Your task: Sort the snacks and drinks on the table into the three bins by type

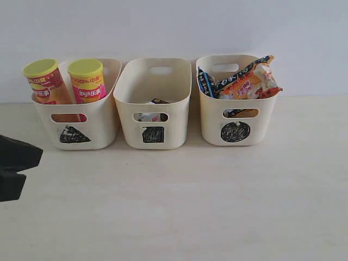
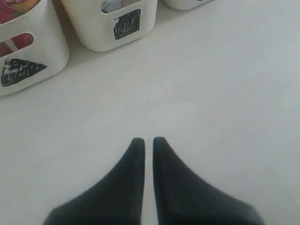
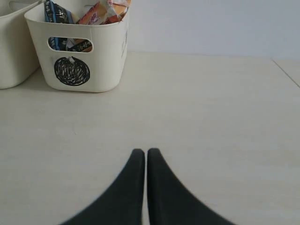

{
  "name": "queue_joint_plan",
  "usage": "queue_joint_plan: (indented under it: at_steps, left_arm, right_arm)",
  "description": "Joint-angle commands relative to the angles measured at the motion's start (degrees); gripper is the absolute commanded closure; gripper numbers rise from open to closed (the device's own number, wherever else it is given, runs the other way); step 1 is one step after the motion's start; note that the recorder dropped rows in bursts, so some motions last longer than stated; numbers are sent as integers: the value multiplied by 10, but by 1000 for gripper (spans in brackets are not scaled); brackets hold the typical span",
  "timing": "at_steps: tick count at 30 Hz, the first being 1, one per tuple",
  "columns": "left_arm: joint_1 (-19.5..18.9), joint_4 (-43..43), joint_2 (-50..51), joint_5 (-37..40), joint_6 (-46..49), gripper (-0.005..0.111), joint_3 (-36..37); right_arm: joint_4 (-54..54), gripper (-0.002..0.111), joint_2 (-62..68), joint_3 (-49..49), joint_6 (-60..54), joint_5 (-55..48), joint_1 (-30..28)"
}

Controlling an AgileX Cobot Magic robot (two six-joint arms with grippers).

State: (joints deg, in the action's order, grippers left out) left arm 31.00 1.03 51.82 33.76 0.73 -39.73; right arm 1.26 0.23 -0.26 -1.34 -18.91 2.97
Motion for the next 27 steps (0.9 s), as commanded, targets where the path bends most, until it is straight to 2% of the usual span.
queue_joint_plan:
  at_steps: [1, 10, 15, 22, 27]
  left_arm:
    - [-2, 6, -28, -90, -7, 102, 51]
    - [-12, 6, -129, -189, -7, 102, 150]
    - [-68, 6, -206, -266, -7, 102, 216]
    - [-153, 6, -303, -304, 4, 102, 307]
    - [-183, 5, -343, -318, 20, 102, 346]
  right_arm:
    - [3, 109, -2, 3, -1, 4, -2]
    - [3, 109, -2, 3, -1, 4, -2]
    - [3, 109, -2, 3, -1, 4, -2]
    - [3, 109, -2, 3, -1, 4, -2]
    - [3, 109, -2, 3, -1, 4, -2]
